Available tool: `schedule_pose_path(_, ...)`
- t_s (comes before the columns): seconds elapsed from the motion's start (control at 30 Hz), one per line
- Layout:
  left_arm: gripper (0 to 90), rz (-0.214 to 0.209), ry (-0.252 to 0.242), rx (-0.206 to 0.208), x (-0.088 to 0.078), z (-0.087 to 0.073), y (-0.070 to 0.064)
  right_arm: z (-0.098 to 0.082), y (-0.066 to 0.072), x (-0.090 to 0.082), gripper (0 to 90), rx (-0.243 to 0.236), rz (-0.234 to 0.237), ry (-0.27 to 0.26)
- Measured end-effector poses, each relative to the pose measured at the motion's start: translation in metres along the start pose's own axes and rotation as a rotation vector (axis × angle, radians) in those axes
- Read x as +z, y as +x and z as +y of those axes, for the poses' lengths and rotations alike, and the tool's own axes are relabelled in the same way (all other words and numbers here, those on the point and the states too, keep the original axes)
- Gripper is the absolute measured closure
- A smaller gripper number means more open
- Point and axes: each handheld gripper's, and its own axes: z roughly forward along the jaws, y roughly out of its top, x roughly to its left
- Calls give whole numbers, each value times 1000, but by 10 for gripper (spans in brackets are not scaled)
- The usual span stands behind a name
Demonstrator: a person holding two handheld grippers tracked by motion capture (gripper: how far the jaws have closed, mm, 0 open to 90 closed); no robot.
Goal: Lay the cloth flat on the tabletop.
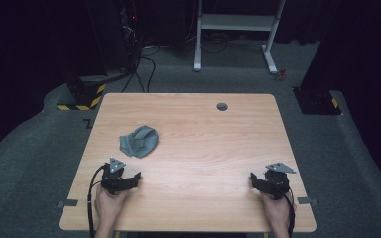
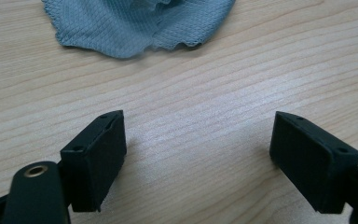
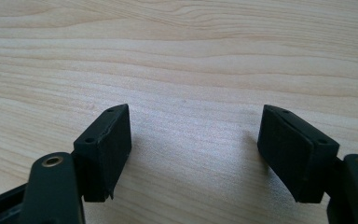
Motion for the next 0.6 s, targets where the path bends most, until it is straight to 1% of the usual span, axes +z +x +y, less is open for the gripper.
schedule_pose_path(0.3,156,-3,6,2,0,0,0,0,0,0,258,0,0,0)
schedule_pose_path(0.6,149,-7,8,0,1,0,-1,0,0,0,258,0,0,0)
